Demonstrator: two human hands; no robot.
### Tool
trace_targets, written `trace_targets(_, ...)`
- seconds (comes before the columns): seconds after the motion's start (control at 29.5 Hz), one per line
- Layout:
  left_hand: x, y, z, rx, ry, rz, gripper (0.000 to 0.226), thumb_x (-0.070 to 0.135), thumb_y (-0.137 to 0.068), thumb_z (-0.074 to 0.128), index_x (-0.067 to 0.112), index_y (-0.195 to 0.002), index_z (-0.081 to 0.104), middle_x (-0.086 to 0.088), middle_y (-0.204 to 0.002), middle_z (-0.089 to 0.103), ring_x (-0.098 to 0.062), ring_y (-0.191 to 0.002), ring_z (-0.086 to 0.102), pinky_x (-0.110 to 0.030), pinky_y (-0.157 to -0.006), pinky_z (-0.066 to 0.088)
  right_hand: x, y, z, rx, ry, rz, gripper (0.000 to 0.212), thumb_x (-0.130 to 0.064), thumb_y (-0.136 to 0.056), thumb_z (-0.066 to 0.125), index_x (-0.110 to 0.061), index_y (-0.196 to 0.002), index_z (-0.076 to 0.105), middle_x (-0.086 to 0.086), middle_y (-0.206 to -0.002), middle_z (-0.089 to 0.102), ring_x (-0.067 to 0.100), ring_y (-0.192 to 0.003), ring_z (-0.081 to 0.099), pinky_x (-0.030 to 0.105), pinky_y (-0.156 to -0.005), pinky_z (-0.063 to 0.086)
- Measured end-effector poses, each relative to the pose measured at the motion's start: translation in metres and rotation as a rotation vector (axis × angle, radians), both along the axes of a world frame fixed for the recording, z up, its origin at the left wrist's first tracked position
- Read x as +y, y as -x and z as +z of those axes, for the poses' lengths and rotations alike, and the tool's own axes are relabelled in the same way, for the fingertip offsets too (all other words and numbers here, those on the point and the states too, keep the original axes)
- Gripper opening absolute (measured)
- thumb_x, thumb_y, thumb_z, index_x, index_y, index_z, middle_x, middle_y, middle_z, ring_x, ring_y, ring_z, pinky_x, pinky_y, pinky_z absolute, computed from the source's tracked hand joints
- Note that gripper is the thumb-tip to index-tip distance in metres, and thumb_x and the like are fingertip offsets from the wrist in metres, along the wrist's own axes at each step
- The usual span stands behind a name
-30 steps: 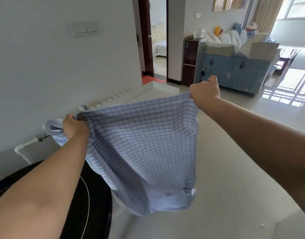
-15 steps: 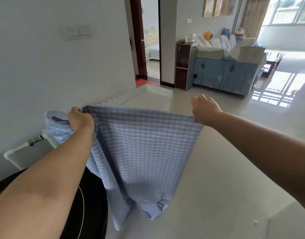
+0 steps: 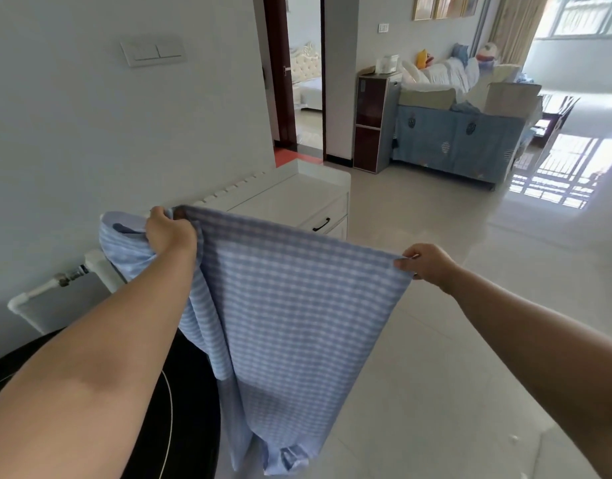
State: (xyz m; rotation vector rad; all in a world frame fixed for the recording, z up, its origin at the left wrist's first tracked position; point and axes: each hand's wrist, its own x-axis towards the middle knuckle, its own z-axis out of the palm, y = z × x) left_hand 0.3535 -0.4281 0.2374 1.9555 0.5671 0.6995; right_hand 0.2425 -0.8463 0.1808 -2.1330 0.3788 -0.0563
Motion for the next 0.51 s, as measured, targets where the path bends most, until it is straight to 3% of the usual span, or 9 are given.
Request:
trace_targets(0.07,-0.003,-0.001,0.0,0.002,0.085,0.016,0.023,0.006,-0.086,0.039,0.024,-0.072,0.04,0.0,-0.087,0.047,-0.018,-0.083,0.044,-0.019,-0.083,0.034,0.003,0.003,-0.015,0.03,-0.296,-0.139,0.016,-0.022,-0.079,0.075,-0.01,-0.081,0.066,0.005,-0.076,0.061,0.017,-0.067,0.054,0.026,-0.057,0.041)
trace_targets(0.17,-0.01,-0.002,0.0,-0.032,0.235,0.042,0.028,0.015,-0.088,0.041,0.025,-0.065,0.028,0.01,-0.074,0.035,-0.014,-0.079,0.034,-0.014,-0.079,0.026,0.012,0.008,-0.041,0.09,-0.74,-0.233,0.026,-0.022,-0.082,0.072,-0.005,-0.102,0.066,0.005,-0.075,0.065,0.012,-0.059,0.057,0.02,-0.041,0.037)
trace_targets(0.2,-0.011,-0.003,0.001,-0.045,0.278,0.05,0.027,0.016,-0.088,0.041,0.025,-0.065,0.029,0.012,-0.071,0.033,-0.013,-0.08,0.034,-0.014,-0.08,0.025,0.015,0.01,-0.047,0.095,-0.858,-0.239,0.028,-0.022,-0.084,0.069,-0.005,-0.106,0.064,0.005,-0.076,0.067,0.011,-0.059,0.061,0.019,-0.04,0.041)
trace_targets(0.27,-0.015,-0.005,0.004,-0.074,0.358,0.051,0.024,0.017,-0.089,0.042,0.023,-0.068,0.034,0.013,-0.074,0.038,-0.012,-0.082,0.036,-0.015,-0.081,0.025,0.022,0.012,-0.054,0.077,-1.002,-0.272,0.027,-0.022,-0.088,0.064,-0.005,-0.109,0.06,0.007,-0.092,0.069,0.014,-0.076,0.067,0.02,-0.053,0.054)
trace_targets(0.37,-0.015,-0.009,0.005,-0.118,0.378,0.076,0.026,0.019,-0.091,0.043,0.022,-0.067,0.032,0.007,-0.079,0.041,-0.013,-0.085,0.035,-0.018,-0.081,0.027,0.034,0.005,-0.042,-0.005,-0.99,-0.351,0.03,-0.021,-0.086,0.068,-0.003,-0.108,0.059,0.01,-0.104,0.063,0.021,-0.088,0.063,0.029,-0.065,0.057)
trace_targets(0.47,-0.006,-0.009,0.01,-0.046,0.349,0.11,0.029,0.022,-0.094,0.042,0.024,-0.068,0.03,0.002,-0.087,0.043,-0.015,-0.086,0.037,-0.023,-0.079,0.03,0.051,-0.004,-0.006,-0.144,-0.652,-0.216,0.024,-0.022,-0.081,0.073,-0.003,-0.092,0.062,0.012,-0.083,0.059,0.019,-0.069,0.059,0.025,-0.054,0.055)
trace_targets(0.51,-0.004,-0.009,0.013,-0.061,0.346,0.136,0.033,0.02,-0.094,0.043,0.027,-0.066,0.027,0.003,-0.081,0.045,-0.013,-0.083,0.04,-0.023,-0.075,0.032,0.053,-0.005,0.006,-0.251,-0.559,-0.218,0.023,-0.022,-0.082,0.073,-0.003,-0.085,0.06,0.013,-0.079,0.056,0.021,-0.067,0.058,0.028,-0.054,0.056)
